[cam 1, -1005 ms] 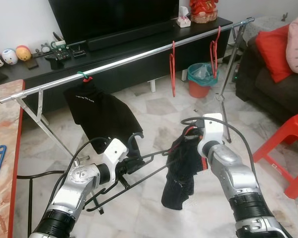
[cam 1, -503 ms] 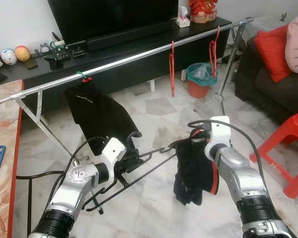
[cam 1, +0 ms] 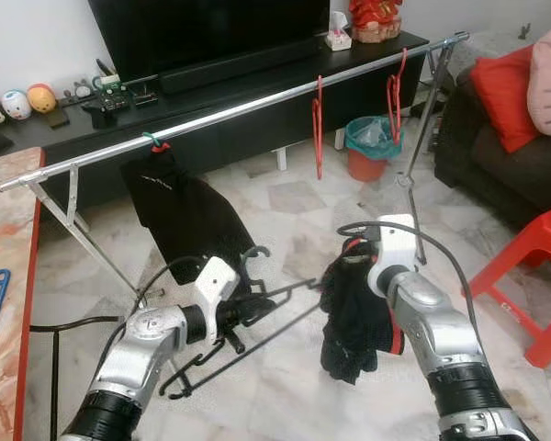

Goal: Hang hanger

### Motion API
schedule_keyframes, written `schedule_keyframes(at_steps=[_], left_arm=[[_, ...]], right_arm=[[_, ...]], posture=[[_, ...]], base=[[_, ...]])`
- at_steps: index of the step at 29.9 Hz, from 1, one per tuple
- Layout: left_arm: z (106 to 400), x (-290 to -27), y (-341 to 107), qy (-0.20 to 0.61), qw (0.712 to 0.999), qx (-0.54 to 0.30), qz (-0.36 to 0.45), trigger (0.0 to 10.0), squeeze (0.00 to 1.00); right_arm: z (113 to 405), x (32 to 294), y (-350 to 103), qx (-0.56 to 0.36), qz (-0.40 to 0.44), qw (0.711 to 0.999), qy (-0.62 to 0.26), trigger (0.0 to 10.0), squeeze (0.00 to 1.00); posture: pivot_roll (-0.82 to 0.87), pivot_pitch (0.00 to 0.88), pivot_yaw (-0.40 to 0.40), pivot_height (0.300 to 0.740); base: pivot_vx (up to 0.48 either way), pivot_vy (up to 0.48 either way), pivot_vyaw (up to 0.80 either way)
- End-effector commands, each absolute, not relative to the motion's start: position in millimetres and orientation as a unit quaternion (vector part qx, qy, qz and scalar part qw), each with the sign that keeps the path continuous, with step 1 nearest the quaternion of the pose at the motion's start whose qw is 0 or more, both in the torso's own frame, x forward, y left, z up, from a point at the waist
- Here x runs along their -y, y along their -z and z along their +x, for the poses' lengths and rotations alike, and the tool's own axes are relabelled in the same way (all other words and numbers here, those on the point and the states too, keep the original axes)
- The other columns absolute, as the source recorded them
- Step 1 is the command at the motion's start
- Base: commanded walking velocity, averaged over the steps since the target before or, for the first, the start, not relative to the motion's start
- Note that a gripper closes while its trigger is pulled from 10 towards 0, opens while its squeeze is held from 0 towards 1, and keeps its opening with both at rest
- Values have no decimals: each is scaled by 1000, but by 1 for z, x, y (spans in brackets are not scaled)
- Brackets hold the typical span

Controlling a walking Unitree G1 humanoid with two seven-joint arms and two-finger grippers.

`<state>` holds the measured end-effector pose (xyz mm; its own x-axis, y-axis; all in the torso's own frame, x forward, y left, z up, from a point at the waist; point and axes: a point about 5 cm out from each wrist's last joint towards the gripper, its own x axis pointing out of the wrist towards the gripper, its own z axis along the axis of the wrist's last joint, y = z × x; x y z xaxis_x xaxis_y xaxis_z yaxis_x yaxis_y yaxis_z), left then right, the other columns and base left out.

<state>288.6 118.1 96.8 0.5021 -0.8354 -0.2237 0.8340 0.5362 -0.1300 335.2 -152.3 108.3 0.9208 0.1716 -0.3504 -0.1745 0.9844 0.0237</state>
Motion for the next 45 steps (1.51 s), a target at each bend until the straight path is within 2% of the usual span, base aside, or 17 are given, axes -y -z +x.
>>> schedule_keyframes(at_steps=[1, 5, 7, 12, 15, 21, 26, 27, 33, 37, 45], left_arm=[[285, -117, -99, 494, 859, -132, -4, 10000, 0], [285, -117, -97, 491, 860, -138, 3, 10000, 0], [285, -115, -95, 482, 865, -141, 4, 10000, 0], [286, -114, -92, 474, 868, -145, 24, 10000, 0], [290, -116, -89, 451, 879, -145, 51, 10000, 0], [297, -120, -85, 405, 899, -150, 77, 10000, 0], [298, -125, -81, 398, 897, -161, 108, 10000, 0], [302, -129, -81, 381, 904, -159, 114, 10000, 0], [310, -131, -87, 344, 924, -136, 96, 10000, 0], [308, -124, -90, 366, 919, -131, 59, 10000, 0], [294, -115, -91, 443, 886, -135, 16, 10000, 0]], right_arm=[[340, 144, -122, -154, -8, 983, -101, 10000, 0], [342, 132, -130, -144, -3, 983, -114, 10000, 0], [340, 118, -134, -139, 4, 981, -134, 10000, 0], [336, 106, -132, -142, -2, 979, -145, 10000, 0], [332, 98, -132, -143, 1, 978, -151, 10000, 0], [330, 104, -137, -136, -1, 985, -102, 10000, 0], [327, 108, -137, -137, -9, 987, -89, 10000, 0], [325, 110, -136, -139, -10, 987, -84, 10000, 0], [317, 103, -144, -132, 6, 987, -93, 10000, 0], [312, 95, -144, -132, 11, 985, -109, 10000, 0], [309, 96, -145, -135, 7, 984, -115, 10000, 0]], posture=[[-40, 26, 72, 740], [-45, 28, 72, 740], [-42, 27, 71, 740], [-45, 28, 71, 740], [-45, 28, 71, 740], [-48, 27, 70, 740], [-47, 27, 70, 740], [-47, 28, 70, 740], [-46, 27, 70, 740], [-49, 25, 71, 740], [-53, 21, 74, 740]], base=[[0, 0, 0], [0, 0, 0], [0, 0, 0], [0, 0, 0], [0, 0, 0], [0, 0, 0], [0, 0, 0], [0, 0, 0], [0, 0, 0], [0, 0, 0], [0, 0, 0]])
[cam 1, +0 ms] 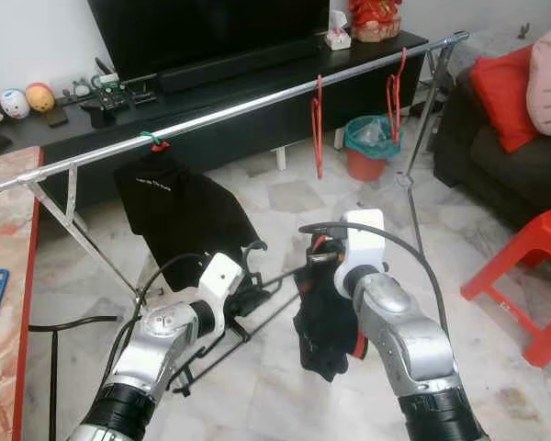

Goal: Hang hanger

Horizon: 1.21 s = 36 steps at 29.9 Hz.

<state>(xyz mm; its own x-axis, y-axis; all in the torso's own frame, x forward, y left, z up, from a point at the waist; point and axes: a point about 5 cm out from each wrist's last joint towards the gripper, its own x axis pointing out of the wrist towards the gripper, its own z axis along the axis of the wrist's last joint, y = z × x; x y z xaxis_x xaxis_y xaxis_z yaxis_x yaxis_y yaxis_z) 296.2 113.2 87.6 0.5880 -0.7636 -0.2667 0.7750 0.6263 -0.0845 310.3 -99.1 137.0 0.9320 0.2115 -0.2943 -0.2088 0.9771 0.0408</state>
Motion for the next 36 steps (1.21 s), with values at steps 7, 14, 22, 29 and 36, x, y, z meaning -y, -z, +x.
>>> schedule_keyframes(at_steps=[7, 14, 22, 29, 36], left_arm=[[287, -115, -93, 476, 868, -143, 1, 10000, 0], [279, -115, -94, 509, 845, -162, -3, 10000, 0], [277, -122, -91, 504, 846, -175, 14, 10000, 0], [275, -121, -90, 511, 840, -180, 14, 10000, 0], [277, -119, -90, 502, 847, -176, 18, 10000, 0]], right_arm=[[314, 107, -147, -134, -4, 985, -104, 10000, 0], [321, 115, -150, -129, -16, 987, -98, 10000, 0], [326, 147, -153, -125, -36, 991, -36, 10000, 0], [329, 148, -156, -121, -33, 992, -29, 10000, 0], [329, 124, -157, -120, -16, 990, -73, 10000, 0]], posture=[[-49, 17, 73, 740], [-44, 14, 73, 740], [-44, 19, 73, 740], [-45, 23, 76, 740], [-42, 25, 75, 740]], base=[[0, 0, 0], [0, 0, 0], [0, 0, 0], [0, 0, 0], [0, 0, 0]])
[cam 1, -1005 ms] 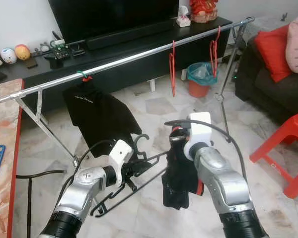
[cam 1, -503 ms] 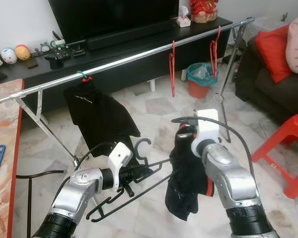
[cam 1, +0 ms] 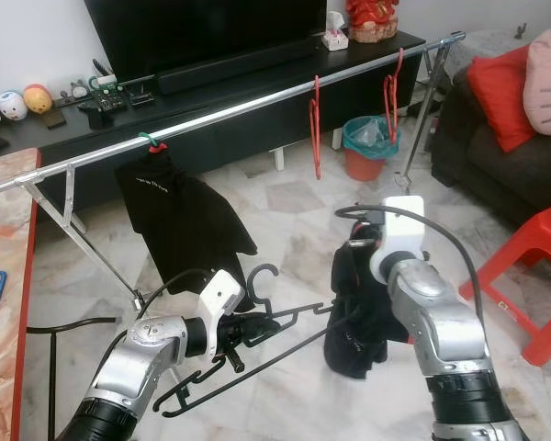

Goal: Hang hanger

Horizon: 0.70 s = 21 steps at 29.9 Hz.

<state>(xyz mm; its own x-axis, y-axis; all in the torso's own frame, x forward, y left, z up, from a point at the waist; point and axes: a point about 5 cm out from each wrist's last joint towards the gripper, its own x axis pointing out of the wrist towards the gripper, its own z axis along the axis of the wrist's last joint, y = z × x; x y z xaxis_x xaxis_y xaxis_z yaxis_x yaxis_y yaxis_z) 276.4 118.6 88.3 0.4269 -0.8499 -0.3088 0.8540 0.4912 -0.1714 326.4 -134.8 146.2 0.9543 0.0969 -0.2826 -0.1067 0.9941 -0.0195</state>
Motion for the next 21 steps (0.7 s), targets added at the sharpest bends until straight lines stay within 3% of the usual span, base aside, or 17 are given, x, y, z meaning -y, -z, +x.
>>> schedule_keyframes(at_steps=[1, 5, 11, 21], left_arm=[[278, -119, -90, 500, 848, -175, 18, 10000, 0], [282, -120, -91, 482, 860, -165, 25, 10000, 0], [299, -123, -96, 410, 902, -129, 34, 10000, 0], [296, -114, -95, 435, 892, -124, 21, 10000, 0]], right_arm=[[329, 121, -157, -121, -16, 989, -78, 10000, 0], [328, 116, -155, -125, -14, 988, -89, 10000, 0], [323, 104, -152, -133, -11, 984, -115, 10000, 0], [312, 77, -149, -143, -16, 971, -191, 10000, 0]], posture=[[-42, 25, 73, 740], [-41, 27, 73, 740], [-43, 27, 69, 740], [-49, 27, 69, 740]], base=[[0, 0, 0], [0, 0, 0], [0, 0, 0], [0, 0, 0]])
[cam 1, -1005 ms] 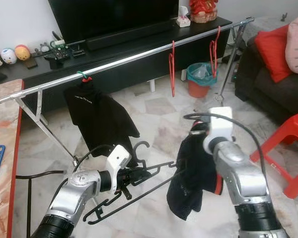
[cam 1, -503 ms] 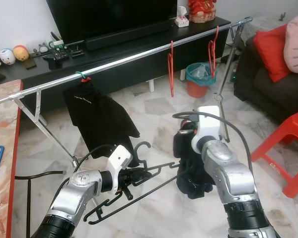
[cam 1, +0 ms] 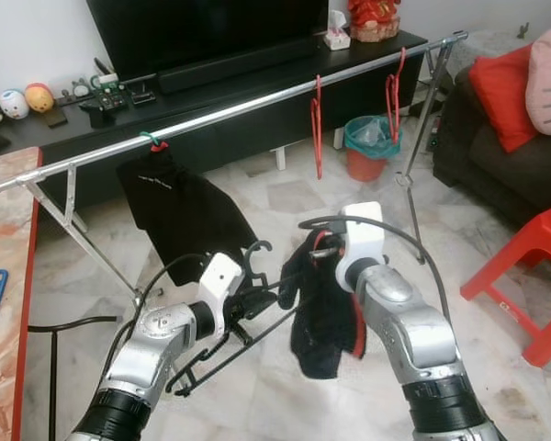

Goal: Hang hanger

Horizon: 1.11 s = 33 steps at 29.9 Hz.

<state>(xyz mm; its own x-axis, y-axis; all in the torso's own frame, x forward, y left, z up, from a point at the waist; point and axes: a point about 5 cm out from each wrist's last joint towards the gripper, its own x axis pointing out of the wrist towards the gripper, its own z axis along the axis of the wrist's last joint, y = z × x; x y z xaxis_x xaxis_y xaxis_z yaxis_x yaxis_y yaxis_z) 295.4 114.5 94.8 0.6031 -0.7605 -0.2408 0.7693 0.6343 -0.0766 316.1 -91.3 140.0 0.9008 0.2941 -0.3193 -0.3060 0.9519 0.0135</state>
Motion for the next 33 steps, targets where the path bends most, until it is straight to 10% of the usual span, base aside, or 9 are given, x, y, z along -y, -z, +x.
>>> schedule_keyframes(at_steps=[1, 14, 33], left_arm=[[294, -113, -95, 445, 886, -127, 18, 10000, 0], [295, -119, -87, 426, 890, -150, 59, 10000, 0], [320, -155, -84, 273, 938, -169, 131, 10000, 0]], right_arm=[[310, 73, -149, -142, -19, 968, -205, 10000, 0], [299, 46, -149, -146, -29, 955, -255, 10000, 0], [311, 72, -148, -137, -43, 983, -115, 10000, 0]], posture=[[-49, 27, 69, 740], [-46, 27, 68, 740], [-43, 25, 65, 740]], base=[[0, 0, 0], [0, 0, 0], [0, 0, 0]])
